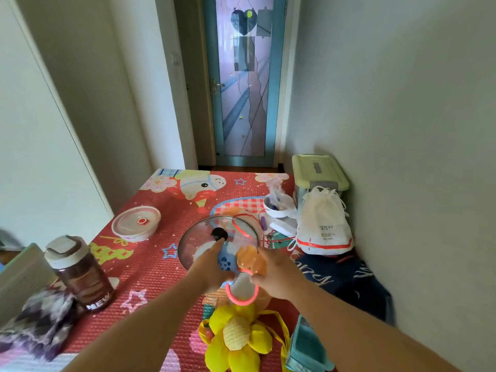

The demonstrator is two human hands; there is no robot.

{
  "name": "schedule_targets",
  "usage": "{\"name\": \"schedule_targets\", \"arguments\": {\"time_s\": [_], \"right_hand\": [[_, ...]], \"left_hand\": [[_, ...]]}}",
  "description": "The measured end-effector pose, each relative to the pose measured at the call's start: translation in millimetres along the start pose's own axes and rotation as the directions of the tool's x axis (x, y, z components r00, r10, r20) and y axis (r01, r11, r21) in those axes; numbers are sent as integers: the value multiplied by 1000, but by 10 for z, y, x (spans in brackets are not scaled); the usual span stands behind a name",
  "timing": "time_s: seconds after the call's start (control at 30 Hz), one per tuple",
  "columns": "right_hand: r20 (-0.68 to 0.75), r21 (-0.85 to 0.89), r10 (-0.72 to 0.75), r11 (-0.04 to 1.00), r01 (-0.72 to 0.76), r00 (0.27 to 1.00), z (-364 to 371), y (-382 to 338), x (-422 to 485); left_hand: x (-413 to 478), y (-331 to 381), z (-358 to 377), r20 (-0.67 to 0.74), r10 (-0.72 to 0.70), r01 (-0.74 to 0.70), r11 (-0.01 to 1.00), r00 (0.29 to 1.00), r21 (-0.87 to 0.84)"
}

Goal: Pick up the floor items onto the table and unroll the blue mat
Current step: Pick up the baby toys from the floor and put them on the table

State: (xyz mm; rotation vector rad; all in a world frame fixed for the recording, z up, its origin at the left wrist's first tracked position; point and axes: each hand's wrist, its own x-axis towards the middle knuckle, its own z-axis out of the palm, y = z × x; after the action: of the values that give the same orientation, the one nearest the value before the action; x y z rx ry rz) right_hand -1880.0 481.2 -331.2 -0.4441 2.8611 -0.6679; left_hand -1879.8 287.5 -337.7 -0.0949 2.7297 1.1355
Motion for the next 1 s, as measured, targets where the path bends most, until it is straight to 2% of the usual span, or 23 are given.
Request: {"name": "schedule_targets", "arguments": {"time_s": [0.3,0.47,0.67,0.83,1.0], "right_hand": [[153,-45,104,994,-98,983,716,369,217],[245,-92,184,982,-166,952,874,460,254],[328,-126,193,979,-159,925,900,450,245],[285,-103,165,985,-140,944,758,400,223],[183,-61,114,993,-104,976,431,177,133]], "left_hand": [[200,-719,588,122,-172,174,985,978,-4],[246,-813,717,168,-257,247,966,952,81],[253,-753,674,182,-240,206,960,953,190],[184,-635,587,188,-180,127,957,966,262],[30,-412,332,193,-125,69,960,973,272]]}}
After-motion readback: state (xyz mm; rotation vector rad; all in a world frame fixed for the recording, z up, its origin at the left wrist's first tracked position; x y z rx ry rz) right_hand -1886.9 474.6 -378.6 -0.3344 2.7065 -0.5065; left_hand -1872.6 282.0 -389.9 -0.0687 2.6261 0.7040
